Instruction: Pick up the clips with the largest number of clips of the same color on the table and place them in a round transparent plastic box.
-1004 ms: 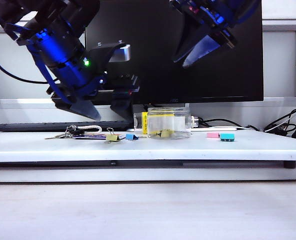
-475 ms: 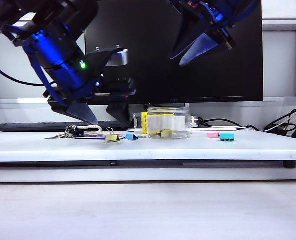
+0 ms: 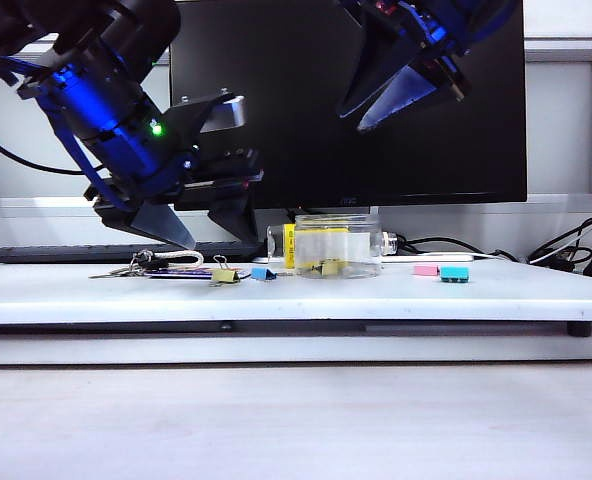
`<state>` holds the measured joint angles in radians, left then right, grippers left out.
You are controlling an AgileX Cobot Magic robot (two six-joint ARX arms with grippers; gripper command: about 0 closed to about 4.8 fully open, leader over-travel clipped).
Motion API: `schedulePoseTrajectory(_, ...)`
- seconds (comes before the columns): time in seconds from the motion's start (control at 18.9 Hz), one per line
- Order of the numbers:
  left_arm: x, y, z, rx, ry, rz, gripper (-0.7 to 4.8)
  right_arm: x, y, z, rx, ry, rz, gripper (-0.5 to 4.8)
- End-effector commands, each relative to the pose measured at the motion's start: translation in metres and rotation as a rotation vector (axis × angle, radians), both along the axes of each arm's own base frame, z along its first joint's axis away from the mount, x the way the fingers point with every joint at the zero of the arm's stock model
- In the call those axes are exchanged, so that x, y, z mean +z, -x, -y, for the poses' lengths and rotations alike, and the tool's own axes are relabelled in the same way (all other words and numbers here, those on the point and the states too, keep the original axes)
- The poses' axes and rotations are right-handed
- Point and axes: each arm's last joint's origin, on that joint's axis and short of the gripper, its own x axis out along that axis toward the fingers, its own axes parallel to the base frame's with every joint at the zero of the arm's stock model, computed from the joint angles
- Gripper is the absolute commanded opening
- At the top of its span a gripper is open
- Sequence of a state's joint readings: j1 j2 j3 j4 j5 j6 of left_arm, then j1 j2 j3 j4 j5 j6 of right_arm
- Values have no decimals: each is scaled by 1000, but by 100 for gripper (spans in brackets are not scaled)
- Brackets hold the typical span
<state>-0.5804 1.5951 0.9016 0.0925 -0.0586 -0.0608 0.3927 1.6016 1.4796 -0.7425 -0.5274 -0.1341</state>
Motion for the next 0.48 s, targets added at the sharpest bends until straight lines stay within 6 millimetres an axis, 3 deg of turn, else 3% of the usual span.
schedulePoseTrajectory(0.05,-2,-4,1,-10,13,2,408,4,1,0,2,-17,8,169)
schedulePoseTrajectory(0.26,-13,-6,3,-14,-2,-25,403,4,2,0,1,-16,0,169)
schedulePoseTrajectory(0.48,-12,-8,4,-13,14,-3,403,4,2,0,4,-16,-6,169)
